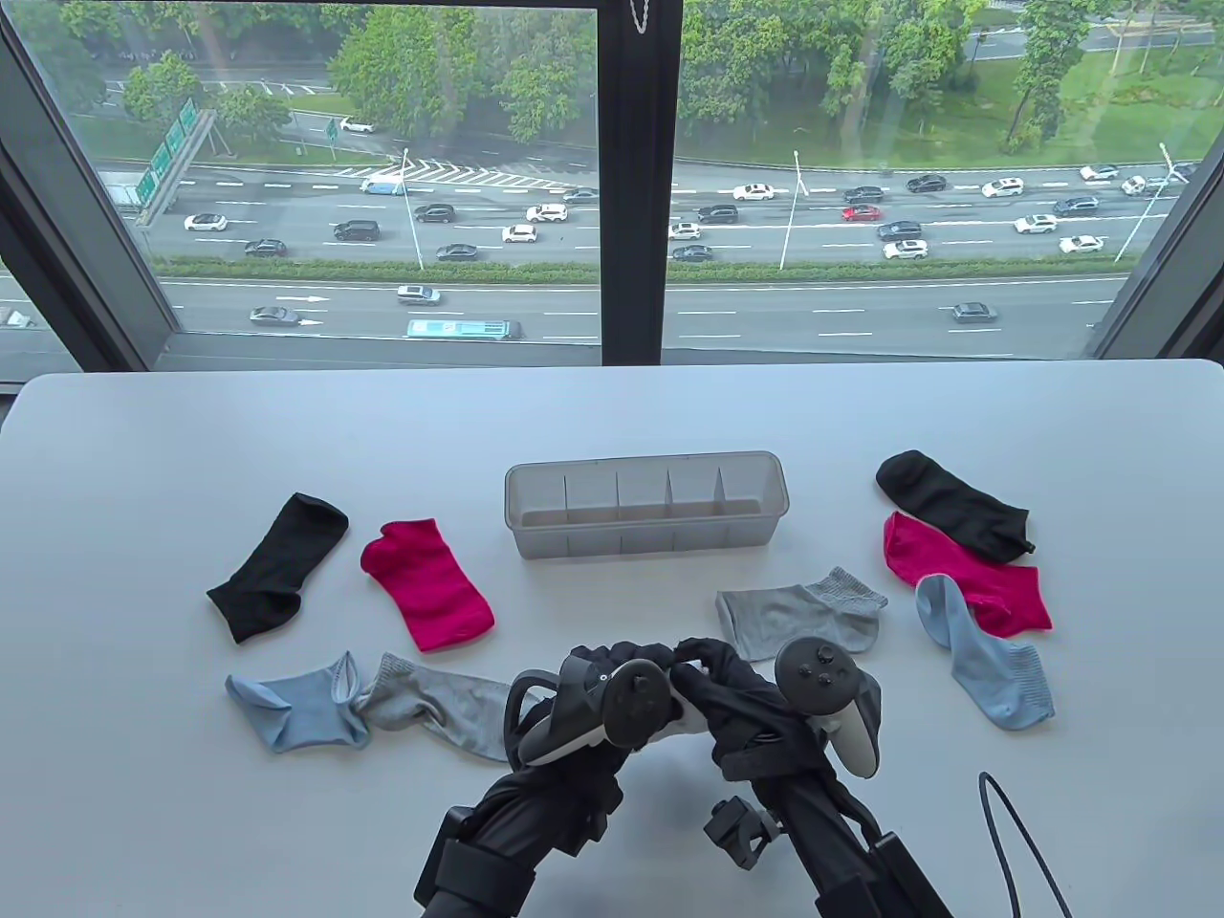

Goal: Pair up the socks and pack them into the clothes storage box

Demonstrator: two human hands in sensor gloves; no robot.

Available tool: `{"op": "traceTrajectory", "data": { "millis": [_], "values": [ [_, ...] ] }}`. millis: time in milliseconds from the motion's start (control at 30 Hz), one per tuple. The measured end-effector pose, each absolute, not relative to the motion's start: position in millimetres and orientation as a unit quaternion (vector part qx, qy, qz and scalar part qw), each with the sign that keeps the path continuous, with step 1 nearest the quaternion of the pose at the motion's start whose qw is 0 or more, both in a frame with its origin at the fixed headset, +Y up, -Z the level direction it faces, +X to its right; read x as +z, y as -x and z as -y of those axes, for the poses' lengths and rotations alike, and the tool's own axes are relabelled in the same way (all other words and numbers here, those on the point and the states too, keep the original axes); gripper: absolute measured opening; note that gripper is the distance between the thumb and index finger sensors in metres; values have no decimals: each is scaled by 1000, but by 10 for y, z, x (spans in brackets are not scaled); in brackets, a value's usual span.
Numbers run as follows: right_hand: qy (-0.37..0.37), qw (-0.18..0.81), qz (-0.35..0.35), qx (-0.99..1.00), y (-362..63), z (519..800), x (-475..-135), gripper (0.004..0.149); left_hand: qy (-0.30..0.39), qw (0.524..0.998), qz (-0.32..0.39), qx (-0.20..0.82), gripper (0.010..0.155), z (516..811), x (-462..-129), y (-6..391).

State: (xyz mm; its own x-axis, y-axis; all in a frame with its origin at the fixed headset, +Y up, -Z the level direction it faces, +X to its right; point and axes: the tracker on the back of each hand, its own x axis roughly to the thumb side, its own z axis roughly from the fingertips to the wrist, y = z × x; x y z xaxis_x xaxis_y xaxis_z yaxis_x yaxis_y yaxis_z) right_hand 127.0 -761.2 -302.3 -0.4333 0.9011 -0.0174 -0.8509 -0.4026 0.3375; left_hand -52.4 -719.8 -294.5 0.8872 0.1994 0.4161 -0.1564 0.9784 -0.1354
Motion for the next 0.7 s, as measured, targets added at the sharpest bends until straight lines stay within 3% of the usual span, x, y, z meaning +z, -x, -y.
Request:
{"op": "traceTrajectory", "data": {
  "millis": [67, 267, 367, 500, 600, 700],
  "values": [
    [-105, 521, -159, 832, -1256, 7594, -3028, 63, 54, 969, 223, 88, 57, 7223, -2950, 529],
    [-93, 505, -145, 846, -1280, 7600, -3031, 51, 68, 969, 224, 74, 61, 7227, -2950, 497],
    [-81, 517, -150, 839, -1288, 7623, -3033, 50, 87, 972, 210, 64, 73, 7219, -2957, 522],
    [-76, 537, -161, 825, -1287, 7641, -3039, 50, 56, 972, 207, 91, 61, 7182, -2945, 563],
    [-100, 537, -172, 819, -1251, 7626, -3032, 63, 54, 972, 214, 76, 58, 7205, -2927, 551],
    [-98, 517, -153, 837, -1263, 7578, -3037, 54, 71, 969, 226, 71, 61, 7229, -2920, 539]
  ]
}}
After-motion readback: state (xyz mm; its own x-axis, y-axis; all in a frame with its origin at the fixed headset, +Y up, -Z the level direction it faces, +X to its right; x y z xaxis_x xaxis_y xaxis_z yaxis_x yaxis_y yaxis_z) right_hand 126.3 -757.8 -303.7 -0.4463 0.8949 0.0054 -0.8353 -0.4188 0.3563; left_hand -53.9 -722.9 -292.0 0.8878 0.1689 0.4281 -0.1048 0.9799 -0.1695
